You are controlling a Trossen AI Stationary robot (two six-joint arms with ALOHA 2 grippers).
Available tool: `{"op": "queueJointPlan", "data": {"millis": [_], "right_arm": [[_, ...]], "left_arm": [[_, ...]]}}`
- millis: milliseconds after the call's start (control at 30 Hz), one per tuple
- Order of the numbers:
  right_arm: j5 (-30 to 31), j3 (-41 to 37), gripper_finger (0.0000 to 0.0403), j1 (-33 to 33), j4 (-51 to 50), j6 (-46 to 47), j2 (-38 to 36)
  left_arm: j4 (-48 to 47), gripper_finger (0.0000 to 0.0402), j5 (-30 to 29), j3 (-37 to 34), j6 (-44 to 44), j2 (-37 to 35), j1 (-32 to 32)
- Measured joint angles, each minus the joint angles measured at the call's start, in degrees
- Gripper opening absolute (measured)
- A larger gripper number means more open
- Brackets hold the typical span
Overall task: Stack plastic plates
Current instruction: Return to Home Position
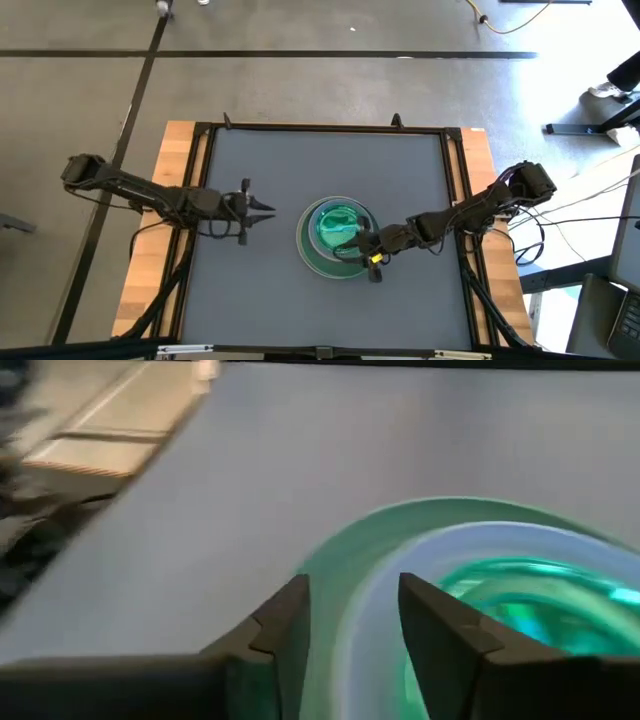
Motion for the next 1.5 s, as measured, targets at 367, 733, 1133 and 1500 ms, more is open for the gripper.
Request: {"op": "queueJointPlan", "data": {"millis": [367, 733, 1133, 1500], "right_arm": [[-6.79, -1.23, 0.0063, 0.02, 1.9, -2.34, -0.02], [-8.06, -10.0, 0.0003, -1.76, 7.45, -1.56, -10.11], [-11.69, -22.96, 0.0002, -17.29, 15.69, 0.3, -22.47], [-10.6, -33.98, 0.0002, -24.89, 16.59, 5.12, -37.44]], "left_arm": [[3.72, 0.0037, 2.81, -8.93, -5.15, -16.72, 6.14], [-0.32, 0.0003, 3.25, -8.98, -5.17, -22.24, 8.01], [3.65, 0.0002, 3.08, -11.56, -5.42, -25.14, 11.07], [3.0, 0.0002, 2.04, -11.56, -5.48, -25.44, 11.07]]}}
